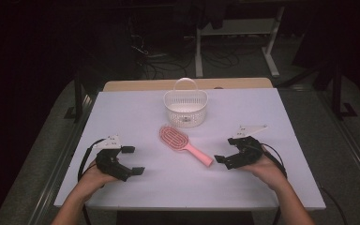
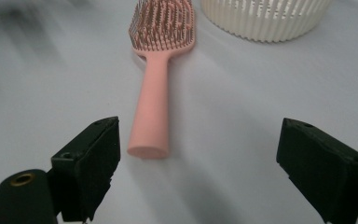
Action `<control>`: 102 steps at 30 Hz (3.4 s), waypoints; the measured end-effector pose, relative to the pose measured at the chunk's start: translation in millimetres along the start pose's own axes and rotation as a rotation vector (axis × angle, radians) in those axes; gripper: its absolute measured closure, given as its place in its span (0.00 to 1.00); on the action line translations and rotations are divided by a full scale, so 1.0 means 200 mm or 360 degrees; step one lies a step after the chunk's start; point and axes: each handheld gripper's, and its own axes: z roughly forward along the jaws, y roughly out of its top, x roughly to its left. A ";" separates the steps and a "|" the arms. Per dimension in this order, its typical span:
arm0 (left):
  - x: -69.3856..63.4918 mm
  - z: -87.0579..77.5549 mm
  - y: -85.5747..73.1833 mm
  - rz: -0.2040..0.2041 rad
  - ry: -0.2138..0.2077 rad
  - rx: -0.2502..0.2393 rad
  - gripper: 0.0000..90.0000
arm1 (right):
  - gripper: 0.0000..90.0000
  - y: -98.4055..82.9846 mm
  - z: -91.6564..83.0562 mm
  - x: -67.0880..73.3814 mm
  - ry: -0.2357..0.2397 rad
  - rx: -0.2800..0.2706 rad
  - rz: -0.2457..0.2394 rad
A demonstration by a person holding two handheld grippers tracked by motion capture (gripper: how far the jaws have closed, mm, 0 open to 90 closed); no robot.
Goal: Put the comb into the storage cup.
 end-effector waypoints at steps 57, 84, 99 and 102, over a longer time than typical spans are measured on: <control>0.02 0.01 0.01 0.0024 -0.0011 -0.0006 0.00 | 0.00 0.13 -0.07 -0.01 0.0040 0.0023 0.0026; 0.02 0.02 0.01 0.0035 -0.0017 -0.0015 0.00 | 0.00 0.28 -0.01 -0.01 0.0062 0.0026 -0.0011; 0.02 0.02 0.01 0.0031 -0.0019 -0.0015 0.00 | 0.00 0.37 0.03 0.00 0.0079 0.0051 -0.0054; 0.02 0.02 0.01 0.0035 -0.0021 -0.0015 0.00 | 0.00 0.39 0.04 0.01 0.0081 0.0055 -0.0054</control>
